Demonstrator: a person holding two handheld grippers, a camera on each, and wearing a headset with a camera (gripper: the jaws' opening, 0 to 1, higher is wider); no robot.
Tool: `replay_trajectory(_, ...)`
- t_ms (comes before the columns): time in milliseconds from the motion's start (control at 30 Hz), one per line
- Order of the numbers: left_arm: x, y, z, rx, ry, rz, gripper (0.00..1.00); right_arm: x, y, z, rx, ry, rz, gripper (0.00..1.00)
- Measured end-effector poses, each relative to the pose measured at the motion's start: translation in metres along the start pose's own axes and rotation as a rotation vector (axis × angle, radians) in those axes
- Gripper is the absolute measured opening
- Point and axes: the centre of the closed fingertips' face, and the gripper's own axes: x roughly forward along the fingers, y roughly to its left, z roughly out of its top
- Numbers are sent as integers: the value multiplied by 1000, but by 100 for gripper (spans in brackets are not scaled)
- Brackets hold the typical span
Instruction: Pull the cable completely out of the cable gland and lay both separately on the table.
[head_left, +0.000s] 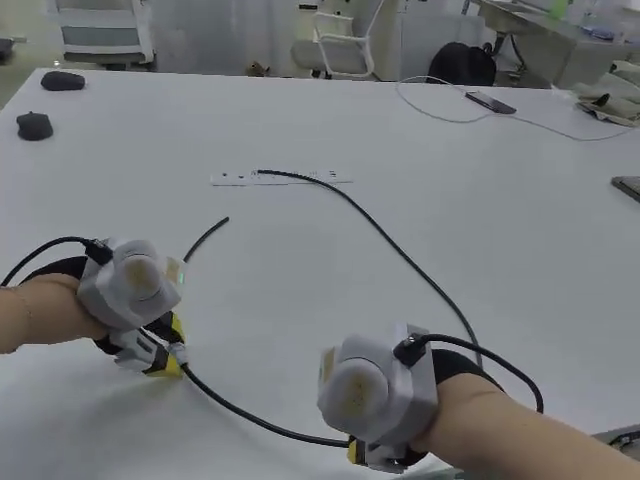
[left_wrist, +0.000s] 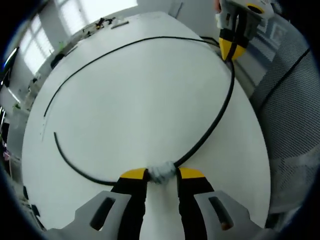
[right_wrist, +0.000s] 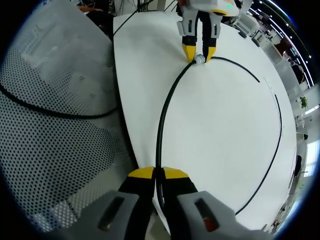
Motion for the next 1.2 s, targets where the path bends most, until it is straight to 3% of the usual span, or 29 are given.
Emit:
replay_trajectory(167,0,-2,0,-62,18,40,24,-1,-7,-6,54,12,-22,4)
replay_trajectory(200,-1,-4,-1,-109,26,66,23,-2,-10,-8,73,22,-33,4)
replay_trajectory(233,-2,-5,0,-130,21,73,23,-2,-12,-10,84,30,-42,4)
replay_trajectory(333,-13,-2,13,-209,-56,153,23,-3,-19,-13,105,33,-71,14)
replay_trajectory(400,-21,-3,22,-265,-103,170,23,-5,-20,-2,105,-19,-74,24)
replay_trajectory(433,-28,-5,30,-285,-132,178,23,-9,-22,10,120,-71,-84,24)
replay_trajectory(500,-36,-8,37,-272,-123,203,23,-16,-26,32,137,-181,-85,24)
replay_trajectory(567,-43,-11,45,-300,-134,218,23,-26,-28,52,159,-291,-81,26)
replay_trajectory(667,-58,-19,62,-331,-150,244,23,-36,-24,72,146,-396,-56,26)
replay_trajectory(767,-72,-31,81,-334,-155,266,23,-44,-18,87,104,-463,-43,24)
replay_trajectory(900,-83,-50,101,-321,-153,289,23,-49,-12,98,63,-499,-46,20)
replay_trajectory(1067,-90,-65,107,-341,-134,348,23,-57,-5,110,81,-566,0,20)
replay_trajectory(1200,-95,-75,112,-397,-162,396,23,-62,1,118,63,-604,27,13)
